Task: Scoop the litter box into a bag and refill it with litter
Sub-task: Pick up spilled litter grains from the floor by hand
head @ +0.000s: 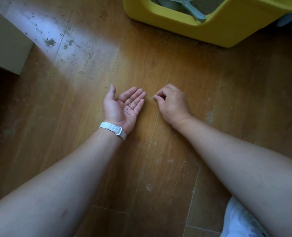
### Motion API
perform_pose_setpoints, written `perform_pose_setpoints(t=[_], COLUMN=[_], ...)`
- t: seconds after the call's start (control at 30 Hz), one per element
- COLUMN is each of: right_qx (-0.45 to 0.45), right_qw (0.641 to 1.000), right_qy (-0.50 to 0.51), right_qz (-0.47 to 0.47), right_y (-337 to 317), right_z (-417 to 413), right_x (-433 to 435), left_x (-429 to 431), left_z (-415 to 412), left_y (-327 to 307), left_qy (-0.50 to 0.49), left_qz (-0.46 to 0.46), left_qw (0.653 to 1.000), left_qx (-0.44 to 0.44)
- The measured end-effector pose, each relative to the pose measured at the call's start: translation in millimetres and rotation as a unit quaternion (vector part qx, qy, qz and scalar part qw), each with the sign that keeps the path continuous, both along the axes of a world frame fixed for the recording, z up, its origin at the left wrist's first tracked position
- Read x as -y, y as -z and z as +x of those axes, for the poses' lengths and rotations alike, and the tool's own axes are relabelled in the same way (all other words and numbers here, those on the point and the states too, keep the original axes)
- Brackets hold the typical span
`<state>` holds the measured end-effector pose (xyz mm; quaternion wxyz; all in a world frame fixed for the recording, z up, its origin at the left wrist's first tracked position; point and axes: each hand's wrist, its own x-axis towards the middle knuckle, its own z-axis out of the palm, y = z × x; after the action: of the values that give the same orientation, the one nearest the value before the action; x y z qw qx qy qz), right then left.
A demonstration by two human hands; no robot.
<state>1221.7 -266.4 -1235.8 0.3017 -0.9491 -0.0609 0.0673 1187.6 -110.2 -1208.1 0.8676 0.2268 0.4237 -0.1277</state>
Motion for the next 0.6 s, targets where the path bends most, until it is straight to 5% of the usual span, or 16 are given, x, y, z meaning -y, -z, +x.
perform_pose_setpoints(t=[0.4,0.6], right_qx=[-0.033,-0.006], right_qw=[0.993,0.998], right_qy=[-0.056,-0.033], right_qz=[-0.101,0.05], right_y=[-7.6,-30.8], right_z=[4.3,-22.9], right_x=[-6.8,-18.7], left_x=[1.8,5.3], left_z=[-0.3,-2.6], left_y=[-2.6,-5.7], left_qy=[0.0,-0.01], left_qz=[-0.004,-0.018], left_qw=[1.0,1.0], left_qx=[0.001,0.007])
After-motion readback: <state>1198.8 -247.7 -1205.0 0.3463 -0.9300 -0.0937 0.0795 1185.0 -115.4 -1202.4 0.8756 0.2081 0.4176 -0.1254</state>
